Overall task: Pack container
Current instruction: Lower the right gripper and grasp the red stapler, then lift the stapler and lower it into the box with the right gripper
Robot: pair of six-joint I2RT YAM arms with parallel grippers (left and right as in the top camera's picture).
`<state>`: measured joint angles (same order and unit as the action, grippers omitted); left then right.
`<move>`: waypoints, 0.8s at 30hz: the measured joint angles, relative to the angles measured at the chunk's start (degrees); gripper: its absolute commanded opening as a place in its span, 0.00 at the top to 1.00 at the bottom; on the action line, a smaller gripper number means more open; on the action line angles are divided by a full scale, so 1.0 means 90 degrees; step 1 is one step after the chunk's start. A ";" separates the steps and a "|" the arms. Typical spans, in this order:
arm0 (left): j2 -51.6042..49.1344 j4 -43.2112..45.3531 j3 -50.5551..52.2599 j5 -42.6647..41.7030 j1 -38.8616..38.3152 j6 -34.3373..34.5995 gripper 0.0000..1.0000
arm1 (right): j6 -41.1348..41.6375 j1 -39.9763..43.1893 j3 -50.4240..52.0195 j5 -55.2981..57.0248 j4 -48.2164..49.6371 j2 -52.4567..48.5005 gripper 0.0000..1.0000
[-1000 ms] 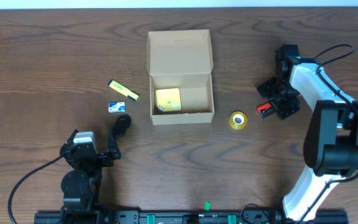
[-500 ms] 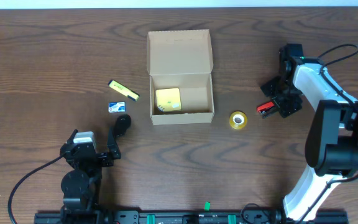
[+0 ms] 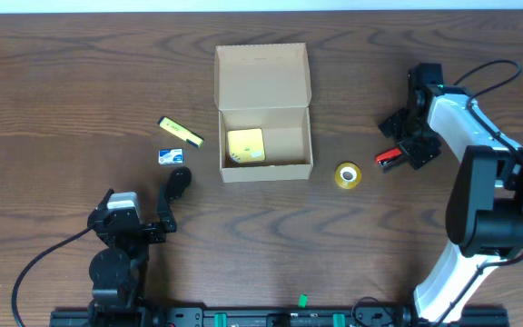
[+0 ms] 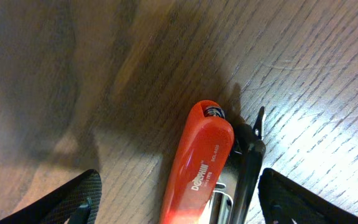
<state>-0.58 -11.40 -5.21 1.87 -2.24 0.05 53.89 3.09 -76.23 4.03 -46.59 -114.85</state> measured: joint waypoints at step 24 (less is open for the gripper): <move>0.0000 0.0000 0.0000 0.0000 0.0000 0.0000 0.05 | -0.0141 0.0007 0.0357 -0.0393 0.0522 0.0117 0.86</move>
<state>-0.58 -11.40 -5.21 1.87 -2.24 0.05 52.62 3.16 -73.01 0.49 -41.89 -113.80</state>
